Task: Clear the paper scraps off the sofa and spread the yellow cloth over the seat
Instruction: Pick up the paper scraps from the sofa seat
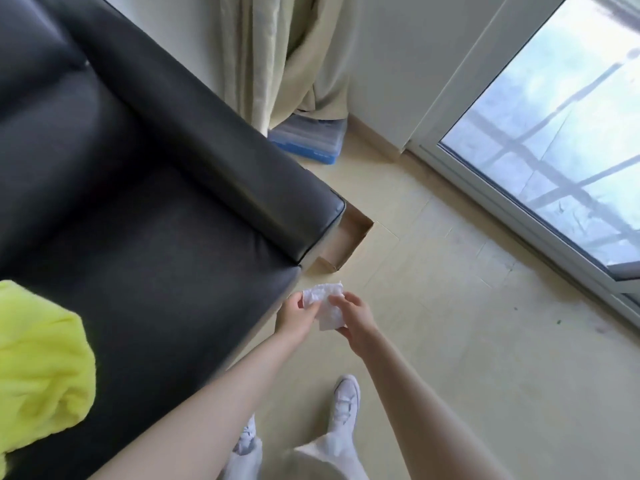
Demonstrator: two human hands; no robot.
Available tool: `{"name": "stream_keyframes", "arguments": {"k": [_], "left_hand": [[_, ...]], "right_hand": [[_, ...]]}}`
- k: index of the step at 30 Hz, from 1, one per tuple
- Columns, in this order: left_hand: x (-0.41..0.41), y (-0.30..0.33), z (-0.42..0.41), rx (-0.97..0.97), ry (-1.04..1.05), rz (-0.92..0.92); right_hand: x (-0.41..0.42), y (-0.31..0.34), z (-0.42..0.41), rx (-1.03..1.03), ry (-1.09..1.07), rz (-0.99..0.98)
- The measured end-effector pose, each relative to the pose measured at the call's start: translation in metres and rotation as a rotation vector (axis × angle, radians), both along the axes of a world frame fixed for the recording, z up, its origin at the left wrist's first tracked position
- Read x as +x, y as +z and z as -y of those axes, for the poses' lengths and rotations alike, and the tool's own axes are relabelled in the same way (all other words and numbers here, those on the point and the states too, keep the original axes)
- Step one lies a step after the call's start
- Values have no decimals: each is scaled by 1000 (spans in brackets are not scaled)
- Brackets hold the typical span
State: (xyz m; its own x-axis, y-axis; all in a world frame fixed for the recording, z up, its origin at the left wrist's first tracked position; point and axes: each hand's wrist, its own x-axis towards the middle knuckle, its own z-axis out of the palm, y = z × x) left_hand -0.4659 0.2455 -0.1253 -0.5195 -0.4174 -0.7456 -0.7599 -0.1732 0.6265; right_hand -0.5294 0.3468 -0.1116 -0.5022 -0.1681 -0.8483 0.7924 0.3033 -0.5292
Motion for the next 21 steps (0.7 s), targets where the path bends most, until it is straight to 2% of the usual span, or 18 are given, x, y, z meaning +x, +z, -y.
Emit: {"name": "stream_keyframes", "arguments": {"k": [3,7,10,21], "left_hand": [[-45,-11,-25,65,34,32],[-115,-26,-54,87,184,29],[-150,-36,-72,74,232,68],[-226,-82,-43,-2,344,175]], "right_hand": [[-42,-11,-25,-8,-31,43],[-115,-28,-51,-16,66,73],[-156,-38,-61,53,130,52],[-244,-85,-10,162,350,22]]}}
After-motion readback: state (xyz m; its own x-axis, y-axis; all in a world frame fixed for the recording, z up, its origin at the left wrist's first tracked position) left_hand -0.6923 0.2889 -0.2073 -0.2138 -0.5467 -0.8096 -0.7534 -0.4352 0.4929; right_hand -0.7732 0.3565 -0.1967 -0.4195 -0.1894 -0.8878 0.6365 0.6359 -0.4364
